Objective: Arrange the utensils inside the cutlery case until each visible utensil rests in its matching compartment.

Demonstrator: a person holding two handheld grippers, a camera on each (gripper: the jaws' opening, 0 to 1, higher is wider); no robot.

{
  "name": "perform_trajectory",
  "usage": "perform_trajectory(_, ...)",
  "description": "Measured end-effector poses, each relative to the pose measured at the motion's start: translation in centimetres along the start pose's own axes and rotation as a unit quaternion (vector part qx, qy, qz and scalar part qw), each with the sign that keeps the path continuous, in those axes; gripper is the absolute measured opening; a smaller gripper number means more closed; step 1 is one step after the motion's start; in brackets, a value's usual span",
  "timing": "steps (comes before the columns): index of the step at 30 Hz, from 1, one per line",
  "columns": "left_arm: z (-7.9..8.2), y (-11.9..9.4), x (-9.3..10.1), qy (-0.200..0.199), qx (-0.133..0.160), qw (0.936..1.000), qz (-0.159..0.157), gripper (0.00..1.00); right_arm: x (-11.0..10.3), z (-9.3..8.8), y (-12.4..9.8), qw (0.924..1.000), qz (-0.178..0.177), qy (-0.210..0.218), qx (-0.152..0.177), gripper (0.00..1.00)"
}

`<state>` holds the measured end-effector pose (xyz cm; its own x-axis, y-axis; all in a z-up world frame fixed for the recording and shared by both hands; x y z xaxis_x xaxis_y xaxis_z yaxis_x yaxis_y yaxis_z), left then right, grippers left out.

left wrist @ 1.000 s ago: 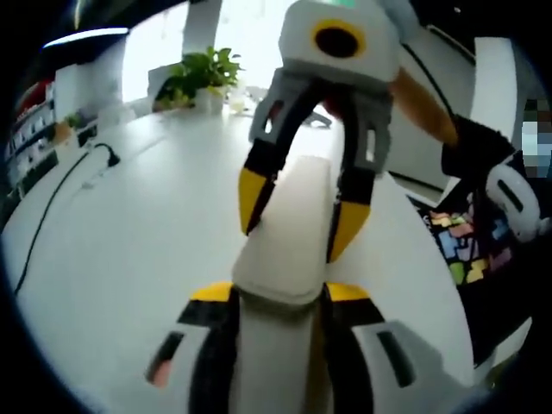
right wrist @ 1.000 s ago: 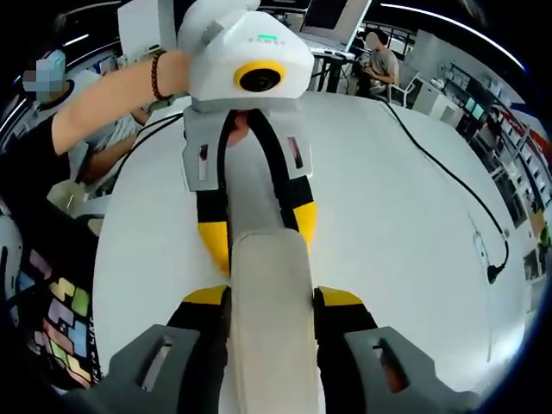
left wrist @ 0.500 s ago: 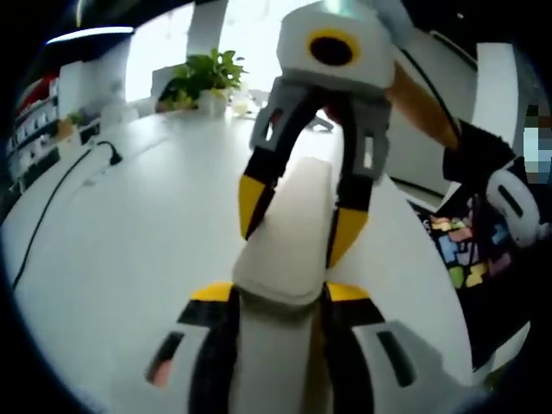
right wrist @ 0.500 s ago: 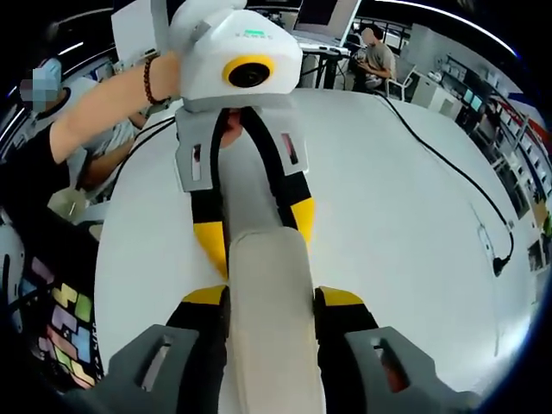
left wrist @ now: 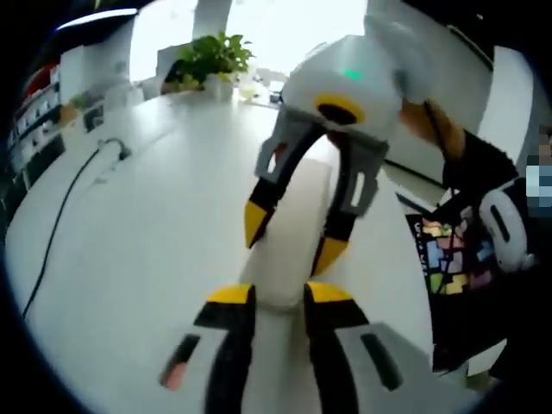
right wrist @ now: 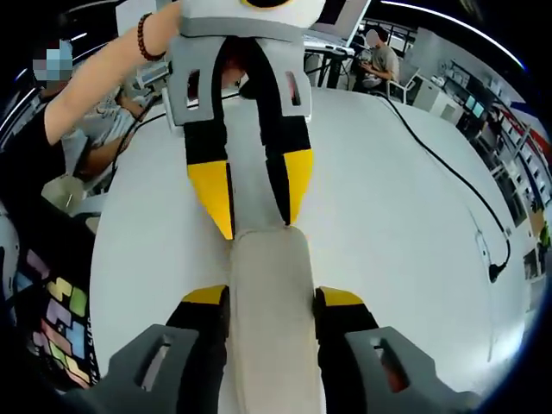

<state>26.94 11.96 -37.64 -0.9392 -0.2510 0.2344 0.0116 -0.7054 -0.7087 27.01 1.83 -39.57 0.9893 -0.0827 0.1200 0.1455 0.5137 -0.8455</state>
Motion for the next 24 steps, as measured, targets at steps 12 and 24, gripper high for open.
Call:
perform_trajectory(12,-0.1,1.5,0.6,-0.009,-0.149,0.9852,0.083,0.12,-0.5,-0.2,0.1,0.9997,-0.013,-0.017,0.012,0.41)
perform_trajectory(24,1.2,2.0,0.4,0.032,-0.172,0.9786,0.108,0.0,-0.8,-1.7,-0.2,0.9899,-0.042,-0.028,0.133,0.42)
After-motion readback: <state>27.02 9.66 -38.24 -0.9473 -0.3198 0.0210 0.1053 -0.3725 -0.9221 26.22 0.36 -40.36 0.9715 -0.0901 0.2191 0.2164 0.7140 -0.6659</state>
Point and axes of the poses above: the point that each gripper's makers call its tool centre point, and the gripper's own axes: y roughly forward along the fingers, x roughly to its right, z roughly out of its top, the point moved 7 cm from there along -y, roughly backward along the fingers, and after that the axes turned 8 degrees about -y, right-handed, at the moved point
